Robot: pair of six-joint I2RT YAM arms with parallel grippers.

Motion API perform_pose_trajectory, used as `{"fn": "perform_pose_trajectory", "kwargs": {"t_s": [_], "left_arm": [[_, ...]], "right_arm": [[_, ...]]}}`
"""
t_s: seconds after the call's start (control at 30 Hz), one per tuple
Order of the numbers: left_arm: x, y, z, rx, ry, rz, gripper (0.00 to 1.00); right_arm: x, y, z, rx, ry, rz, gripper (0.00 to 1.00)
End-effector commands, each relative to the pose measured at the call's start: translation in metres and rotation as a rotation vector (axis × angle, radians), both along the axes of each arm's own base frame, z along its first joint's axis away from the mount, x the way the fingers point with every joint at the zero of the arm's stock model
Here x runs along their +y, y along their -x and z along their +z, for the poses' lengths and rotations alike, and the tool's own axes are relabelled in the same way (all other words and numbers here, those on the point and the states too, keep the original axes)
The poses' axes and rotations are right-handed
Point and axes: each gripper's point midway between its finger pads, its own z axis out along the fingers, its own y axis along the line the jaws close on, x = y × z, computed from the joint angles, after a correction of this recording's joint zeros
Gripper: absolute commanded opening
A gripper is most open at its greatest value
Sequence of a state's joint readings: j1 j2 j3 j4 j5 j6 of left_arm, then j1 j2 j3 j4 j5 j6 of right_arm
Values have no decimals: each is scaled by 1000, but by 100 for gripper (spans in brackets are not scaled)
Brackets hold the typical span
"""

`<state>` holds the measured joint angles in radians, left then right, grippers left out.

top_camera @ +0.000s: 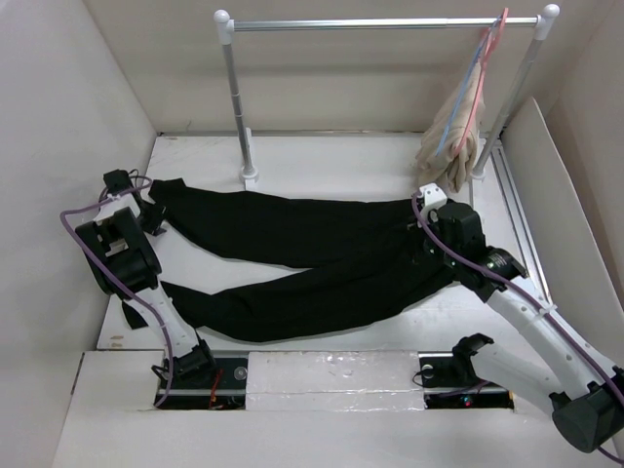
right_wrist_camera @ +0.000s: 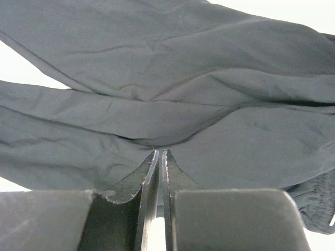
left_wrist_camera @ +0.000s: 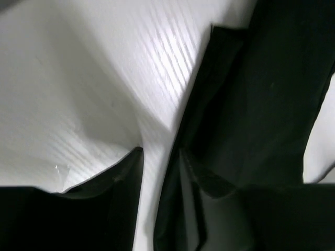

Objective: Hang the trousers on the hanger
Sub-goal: Flatten out the trousers at the center of the board.

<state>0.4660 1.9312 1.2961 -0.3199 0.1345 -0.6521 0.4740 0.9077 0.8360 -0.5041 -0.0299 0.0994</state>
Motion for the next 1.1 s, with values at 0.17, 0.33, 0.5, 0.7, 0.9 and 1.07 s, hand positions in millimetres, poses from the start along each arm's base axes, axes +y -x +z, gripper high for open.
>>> {"fn": "perform_pose_trajectory", "kwargs": {"t_s": [0.17, 0.33, 0.5, 0.7, 0.9, 1.07], "left_arm": [[22, -32, 3, -4, -49, 43, 21], [23, -52, 4, -9, -69, 28, 25], [20, -57, -2, -20, -48, 18, 17], [24, -47, 13, -16, -85, 45, 0], [9, -38, 133, -225, -207, 17, 0], [9, -11, 180, -242, -304, 35, 0]], "right_arm": [[-1, -1, 35, -66, -21, -34, 12], [6, 7, 38, -59, -13, -11, 12], [11, 13, 36, -46, -25, -1, 12], [10, 14, 53, -85, -31, -3, 12], [15, 14, 56, -124, -19, 46, 12], [19, 10, 54, -134, -4, 86, 12]]}}
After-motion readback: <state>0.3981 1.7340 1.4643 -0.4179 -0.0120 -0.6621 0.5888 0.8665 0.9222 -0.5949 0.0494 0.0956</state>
